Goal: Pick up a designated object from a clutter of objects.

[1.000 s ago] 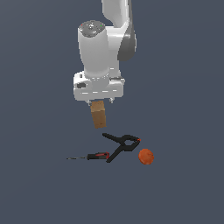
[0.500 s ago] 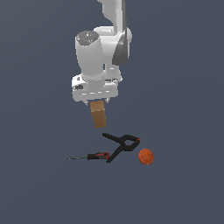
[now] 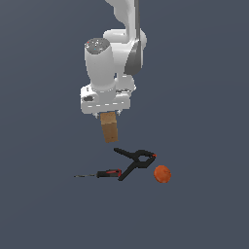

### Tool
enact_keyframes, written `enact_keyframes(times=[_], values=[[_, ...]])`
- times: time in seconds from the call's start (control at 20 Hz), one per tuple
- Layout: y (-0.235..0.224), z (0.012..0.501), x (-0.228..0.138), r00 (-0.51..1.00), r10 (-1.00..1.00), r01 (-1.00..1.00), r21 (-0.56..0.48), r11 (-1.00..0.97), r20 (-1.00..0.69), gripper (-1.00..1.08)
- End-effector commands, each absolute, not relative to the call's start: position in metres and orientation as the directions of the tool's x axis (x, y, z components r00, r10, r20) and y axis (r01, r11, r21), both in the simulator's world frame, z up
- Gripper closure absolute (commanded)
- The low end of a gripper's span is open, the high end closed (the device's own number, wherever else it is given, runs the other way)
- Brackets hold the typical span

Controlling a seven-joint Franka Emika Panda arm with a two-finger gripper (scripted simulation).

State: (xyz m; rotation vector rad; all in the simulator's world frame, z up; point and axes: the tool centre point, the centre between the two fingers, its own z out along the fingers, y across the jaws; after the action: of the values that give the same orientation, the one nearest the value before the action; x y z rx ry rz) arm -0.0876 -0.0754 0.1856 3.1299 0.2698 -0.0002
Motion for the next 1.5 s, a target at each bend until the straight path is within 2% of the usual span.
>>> enact_keyframes(times=[0.0,0.6,0.65,1.45], values=[[-0.075,0.178,-0.088,0.985,0.171,0.171,0.0,-0.985,-0.001,-0.92],[-0.076,0.143,-0.089,0.985,0.173,0.173,0.001,-0.985,0.0,-0.92],[-0.076,0.143,-0.089,0.985,0.173,0.173,0.001,-0.985,0.0,1.08],[-0.072,0.152,-0.086,0.985,0.172,0.172,0.001,-0.985,0.001,1.08]])
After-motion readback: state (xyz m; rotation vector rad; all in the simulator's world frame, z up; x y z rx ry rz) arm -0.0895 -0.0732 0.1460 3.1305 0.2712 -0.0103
